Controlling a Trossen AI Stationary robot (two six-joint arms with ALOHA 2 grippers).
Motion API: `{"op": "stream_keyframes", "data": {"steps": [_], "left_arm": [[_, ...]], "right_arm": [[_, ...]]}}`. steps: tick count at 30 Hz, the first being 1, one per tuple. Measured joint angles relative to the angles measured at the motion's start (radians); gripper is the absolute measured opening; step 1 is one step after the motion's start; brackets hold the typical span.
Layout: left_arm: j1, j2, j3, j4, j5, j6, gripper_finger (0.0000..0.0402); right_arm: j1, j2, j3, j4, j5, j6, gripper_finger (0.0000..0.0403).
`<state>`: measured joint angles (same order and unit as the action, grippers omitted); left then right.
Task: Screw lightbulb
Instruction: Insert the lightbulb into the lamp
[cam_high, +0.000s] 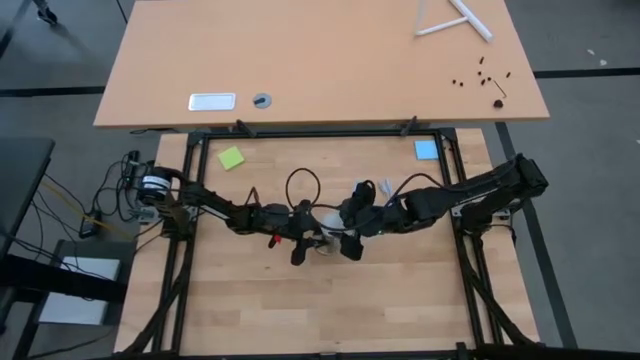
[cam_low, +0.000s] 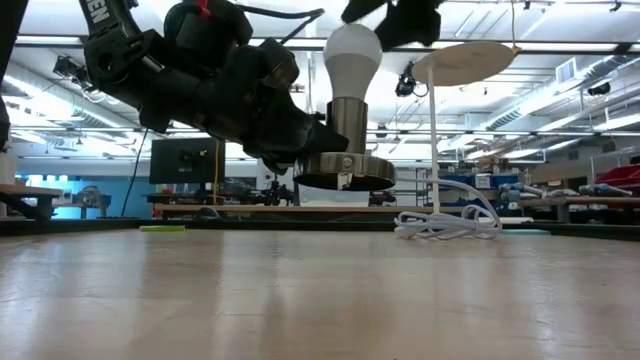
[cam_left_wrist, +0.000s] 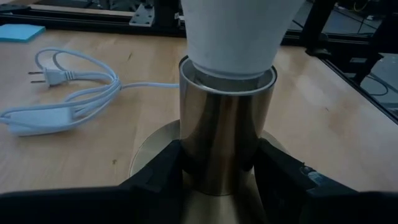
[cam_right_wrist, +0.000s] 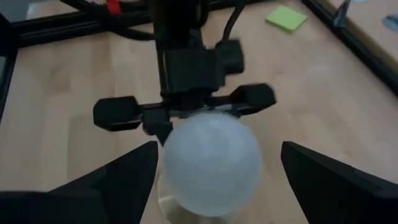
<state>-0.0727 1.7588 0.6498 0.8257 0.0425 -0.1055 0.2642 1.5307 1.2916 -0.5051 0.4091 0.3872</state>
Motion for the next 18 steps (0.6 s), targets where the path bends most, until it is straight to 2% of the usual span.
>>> {"op": "stream_keyframes", "data": {"steps": [6, 11, 18], "left_arm": [[0.000, 0.000, 0.000, 0.000, 0.000, 0.001, 0.0159], [0.000, 0.000, 0.000, 0.000, 0.000, 0.008, 0.0159], [0.000, 0.001, -0.001, 0.001, 0.000, 0.008, 0.0159]], "right_arm": [[-0.003, 0.001, 0.129, -0.186, -0.016, -0.131, 0.0346], [-0.050, 0.038, 0.219, -0.310, -0.132, -0.176, 0.0346], [-0.102, 0.163, 0.410, -0.522, -0.213, -0.214, 0.0346]]}}
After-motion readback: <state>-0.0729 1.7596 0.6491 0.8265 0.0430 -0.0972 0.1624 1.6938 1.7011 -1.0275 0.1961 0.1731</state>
